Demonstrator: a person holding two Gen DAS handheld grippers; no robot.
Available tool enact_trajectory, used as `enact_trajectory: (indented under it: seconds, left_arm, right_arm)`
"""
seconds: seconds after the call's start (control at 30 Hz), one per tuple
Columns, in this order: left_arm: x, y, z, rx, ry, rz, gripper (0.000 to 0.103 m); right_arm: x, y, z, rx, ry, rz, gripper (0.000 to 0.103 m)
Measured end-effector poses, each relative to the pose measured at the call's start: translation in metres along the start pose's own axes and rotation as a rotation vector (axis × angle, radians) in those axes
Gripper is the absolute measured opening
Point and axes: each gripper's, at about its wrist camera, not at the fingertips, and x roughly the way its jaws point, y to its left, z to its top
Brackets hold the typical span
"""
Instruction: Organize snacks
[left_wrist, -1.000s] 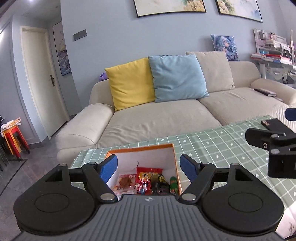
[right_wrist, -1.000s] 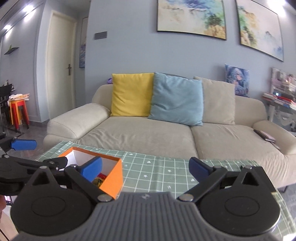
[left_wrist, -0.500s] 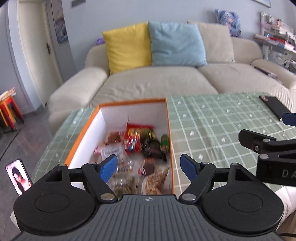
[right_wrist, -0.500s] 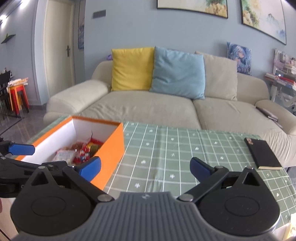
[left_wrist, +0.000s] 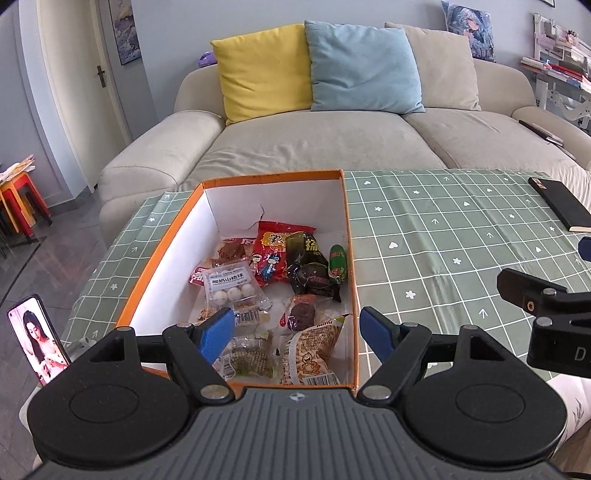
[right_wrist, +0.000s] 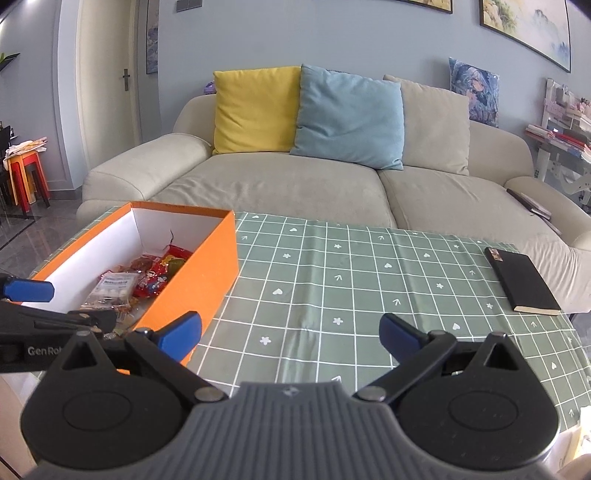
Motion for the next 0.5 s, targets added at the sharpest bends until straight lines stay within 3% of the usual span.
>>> enact_trajectory:
  seconds: [0.5]
  left_arm:
    - [-0.0014,0.0008,0.0036,-0.004,-0.009,0.0,0.09]
  right_arm:
    - [-0.0029,-0.0054,-0.0002,0.005,-0.001,-0.021,0.099]
